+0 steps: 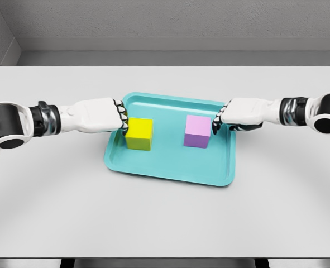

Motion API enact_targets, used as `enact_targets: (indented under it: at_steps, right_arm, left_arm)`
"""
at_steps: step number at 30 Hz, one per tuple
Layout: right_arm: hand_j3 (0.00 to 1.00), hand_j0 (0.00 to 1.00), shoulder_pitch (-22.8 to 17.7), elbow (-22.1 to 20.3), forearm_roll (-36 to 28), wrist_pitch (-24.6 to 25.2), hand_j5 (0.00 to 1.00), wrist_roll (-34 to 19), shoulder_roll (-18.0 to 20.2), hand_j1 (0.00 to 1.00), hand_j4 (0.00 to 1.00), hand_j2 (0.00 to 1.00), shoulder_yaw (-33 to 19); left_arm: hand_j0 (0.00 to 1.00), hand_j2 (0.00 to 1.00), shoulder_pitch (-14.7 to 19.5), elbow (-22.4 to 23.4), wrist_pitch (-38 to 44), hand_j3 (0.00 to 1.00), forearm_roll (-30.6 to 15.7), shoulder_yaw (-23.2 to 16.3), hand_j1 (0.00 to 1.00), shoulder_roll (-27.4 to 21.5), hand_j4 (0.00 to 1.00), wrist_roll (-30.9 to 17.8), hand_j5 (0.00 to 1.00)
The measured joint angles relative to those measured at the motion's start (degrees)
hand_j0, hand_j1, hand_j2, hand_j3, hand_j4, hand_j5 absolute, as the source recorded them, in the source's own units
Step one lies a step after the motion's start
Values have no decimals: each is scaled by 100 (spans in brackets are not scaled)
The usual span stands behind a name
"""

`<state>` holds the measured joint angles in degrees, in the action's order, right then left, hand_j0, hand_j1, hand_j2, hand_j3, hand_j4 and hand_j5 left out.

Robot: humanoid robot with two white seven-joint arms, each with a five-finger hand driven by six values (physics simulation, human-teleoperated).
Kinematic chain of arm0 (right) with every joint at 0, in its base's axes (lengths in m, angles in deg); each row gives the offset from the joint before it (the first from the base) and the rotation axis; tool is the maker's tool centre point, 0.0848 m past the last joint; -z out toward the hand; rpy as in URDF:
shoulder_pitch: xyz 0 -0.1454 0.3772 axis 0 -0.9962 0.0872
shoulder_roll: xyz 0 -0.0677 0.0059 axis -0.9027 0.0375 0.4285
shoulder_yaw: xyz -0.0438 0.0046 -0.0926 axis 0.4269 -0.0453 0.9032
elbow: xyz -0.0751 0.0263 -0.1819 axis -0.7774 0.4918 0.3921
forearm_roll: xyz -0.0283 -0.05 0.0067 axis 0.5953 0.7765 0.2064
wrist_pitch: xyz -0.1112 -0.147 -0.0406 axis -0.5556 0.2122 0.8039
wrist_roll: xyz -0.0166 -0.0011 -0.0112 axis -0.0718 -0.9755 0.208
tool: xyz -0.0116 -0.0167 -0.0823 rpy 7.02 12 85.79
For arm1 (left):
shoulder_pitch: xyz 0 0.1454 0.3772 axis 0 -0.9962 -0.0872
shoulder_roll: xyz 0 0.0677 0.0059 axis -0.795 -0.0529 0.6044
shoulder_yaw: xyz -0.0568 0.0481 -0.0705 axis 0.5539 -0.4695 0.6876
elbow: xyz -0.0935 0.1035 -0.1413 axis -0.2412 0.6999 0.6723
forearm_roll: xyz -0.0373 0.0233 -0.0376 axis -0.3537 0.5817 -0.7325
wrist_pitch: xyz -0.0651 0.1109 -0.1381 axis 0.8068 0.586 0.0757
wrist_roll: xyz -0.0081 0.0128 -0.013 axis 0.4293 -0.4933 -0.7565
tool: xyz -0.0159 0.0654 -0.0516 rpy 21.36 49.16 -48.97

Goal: Push two cubes

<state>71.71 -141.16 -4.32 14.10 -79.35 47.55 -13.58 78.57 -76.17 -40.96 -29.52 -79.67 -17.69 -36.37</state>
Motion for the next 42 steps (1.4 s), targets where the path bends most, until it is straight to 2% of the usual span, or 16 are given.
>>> enact_targets:
  at_steps: [14,25,36,42]
  right_arm:
    - [58,58,70,222,41,6,58,-33,-265,58,58,58,6]
    - [58,58,44,-73,40,-1,58,-52,-293,58,58,58,9]
    - [58,58,26,-126,44,-2,58,-56,-347,58,58,58,16]
    - [58,58,18,-347,48,-2,58,-57,-355,58,58,58,18]
  left_arm:
    - [69,69,0,1,5,69,-16,2,69,101,69,-35,69]
    - [69,69,9,-44,-64,69,66,23,69,165,69,-69,69]
    - [69,69,17,-102,-77,69,75,75,69,197,69,-70,69]
    - [69,69,17,-162,-78,69,76,84,69,267,69,-76,69]
